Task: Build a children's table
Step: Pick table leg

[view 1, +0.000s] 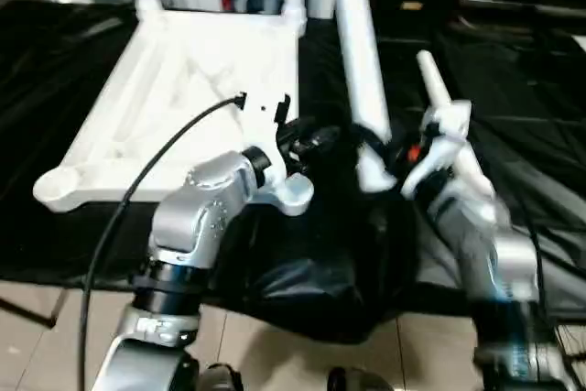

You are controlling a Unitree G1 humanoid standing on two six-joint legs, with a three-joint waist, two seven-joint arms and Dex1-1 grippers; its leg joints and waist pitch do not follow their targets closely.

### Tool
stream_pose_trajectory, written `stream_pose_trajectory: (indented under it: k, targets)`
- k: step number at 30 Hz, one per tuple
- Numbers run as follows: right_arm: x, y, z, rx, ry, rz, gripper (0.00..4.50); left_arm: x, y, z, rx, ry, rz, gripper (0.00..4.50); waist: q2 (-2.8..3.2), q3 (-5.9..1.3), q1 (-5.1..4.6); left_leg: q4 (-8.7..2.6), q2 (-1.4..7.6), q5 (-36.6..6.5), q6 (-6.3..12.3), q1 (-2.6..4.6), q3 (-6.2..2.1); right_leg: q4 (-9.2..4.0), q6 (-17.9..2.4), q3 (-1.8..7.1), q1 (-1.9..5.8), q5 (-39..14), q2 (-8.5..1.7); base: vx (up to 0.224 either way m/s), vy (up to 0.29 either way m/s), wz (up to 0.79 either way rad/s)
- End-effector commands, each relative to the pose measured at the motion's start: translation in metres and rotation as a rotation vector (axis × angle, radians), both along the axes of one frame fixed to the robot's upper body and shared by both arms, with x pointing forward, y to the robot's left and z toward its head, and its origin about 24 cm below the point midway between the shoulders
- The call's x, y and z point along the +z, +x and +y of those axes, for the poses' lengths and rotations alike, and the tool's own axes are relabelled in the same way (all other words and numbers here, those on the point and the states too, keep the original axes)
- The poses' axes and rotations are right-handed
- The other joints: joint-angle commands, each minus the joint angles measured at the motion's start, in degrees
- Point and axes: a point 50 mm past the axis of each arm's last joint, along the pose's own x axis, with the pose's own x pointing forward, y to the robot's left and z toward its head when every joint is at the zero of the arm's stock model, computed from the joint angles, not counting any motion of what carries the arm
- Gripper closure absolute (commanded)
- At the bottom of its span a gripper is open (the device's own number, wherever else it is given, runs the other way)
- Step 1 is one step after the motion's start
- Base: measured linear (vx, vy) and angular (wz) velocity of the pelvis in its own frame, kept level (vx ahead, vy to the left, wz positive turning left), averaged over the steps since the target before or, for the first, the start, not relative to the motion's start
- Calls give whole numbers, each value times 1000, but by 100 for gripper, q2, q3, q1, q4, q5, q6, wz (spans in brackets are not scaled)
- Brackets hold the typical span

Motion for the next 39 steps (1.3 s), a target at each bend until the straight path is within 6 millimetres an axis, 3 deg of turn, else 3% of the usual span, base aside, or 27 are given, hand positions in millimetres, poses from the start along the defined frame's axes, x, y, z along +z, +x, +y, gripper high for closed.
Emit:
stream_pose_trajectory:
  k: [1, 2, 3, 4, 5, 8, 9, 10, 11, 12, 14, 15, 19, 31, 39]
  targets:
    - [19, -4, 1, 56, 17, -67, 266, 11, 5, -1, 8, -83, 20, 153, -19, -469, -2, -346, 5, -557, 385, 121, 47, -388, -1412, 150, 428, 131, -217, 0, 0, 0]
    - [19, -5, 0, 69, 9, -72, 266, 15, 6, -2, -1, -135, 28, 143, 153, -400, 15, -362, 10, -630, 330, 119, 22, -384, -1431, 150, 382, 52, -232, 0, 0, 0]
    - [19, -6, -2, 75, -9, -78, 266, 23, 7, -5, -29, -229, 37, 137, 49, -410, -23, -358, 1, -751, 278, 120, 41, -426, -1413, 151, 416, -35, -218, 0, 0, 0]
    - [20, -7, -3, 72, -12, -78, 266, 30, 7, -9, -63, -287, 40, 125, 16, -387, -24, -364, -10, -743, 249, 108, 44, -437, -1428, 156, 411, -67, -215, 0, 0, 0]
    - [20, -8, -4, 63, -15, -80, 266, 35, 6, -12, -86, -318, 38, 116, 29, -397, -16, -361, -8, -711, 241, 112, 35, -423, -1448, 156, 418, -64, -225, 0, 0, 0]
    - [22, -9, 1, 46, -7, -76, 266, 48, 2, -17, -181, -419, 38, 88, -28, -417, -22, -353, -23, -568, 301, 93, 41, -418, -1428, 155, 433, -79, -224, 0, 0, 0]
    - [21, -9, 3, 49, -13, -77, 266, 47, 2, -17, -194, -413, 32, 88, -3, -418, -21, -355, -21, -485, 345, 90, 36, -411, -1431, 148, 422, -9, -218, 0, 0, 0]
    - [19, -10, 7, 58, -24, -79, 266, 46, 0, -17, -220, -402, 29, 76, -67, -443, -34, -350, -21, -373, 414, 72, 33, -387, -1402, 145, 454, 117, -217, 0, 0, 0]
    - [18, -11, 10, 68, -25, -77, 266, 44, -2, -16, -238, -408, 46, 69, -45, -439, -36, -352, -16, -342, 443, 80, 33, -391, -1399, 144, 441, 170, -220, 0, 0, 0]
    - [18, -11, 13, 78, -26, -76, 266, 43, -3, -16, -253, -415, 62, 65, -75, -484, -55, -331, -23, -219, 508, 79, 36, -356, -1422, 142, 470, 339, -223, 0, 0, 0]
    - [20, -11, 18, 99, -4, -79, 266, 39, -8, -16, -306, -418, 85, 44, -51, -488, -65, -321, -24, -127, 589, 78, 42, -350, -1476, 141, 464, 506, -223, 0, 0, 0]
    - [20, -10, 20, 104, -2, -85, 266, 34, -6, -14, -263, -387, 96, 31, -55, -551, -61, -305, -16, -46, 642, 93, 42, -329, -1530, 136, 493, 631, -222, 0, 0, 0]
    - [22, -10, 25, 126, 5, -99, 266, 24, 3, -8, -144, -348, 141, 6, -33, -548, -34, -294, 0, 41, 759, 95, 46, -311, -1605, 129, 482, 863, -227, 0, 0, 0]
    - [18, -14, 31, 178, 50, -78, 266, 41, 15, -2, -125, -433, 130, 0, -33, -548, 68, -282, -9, -209, 533, 110, 46, -315, -1529, 144, 480, 445, -244, 0, 0, 0]
    - [14, -15, 28, 171, 3, -80, 266, 40, 23, 5, -21, -429, 146, 81, -16, -601, 85, -249, -24, -111, 512, 93, 35, -289, -1516, 133, 499, 608, -235, 0, 0, 0]
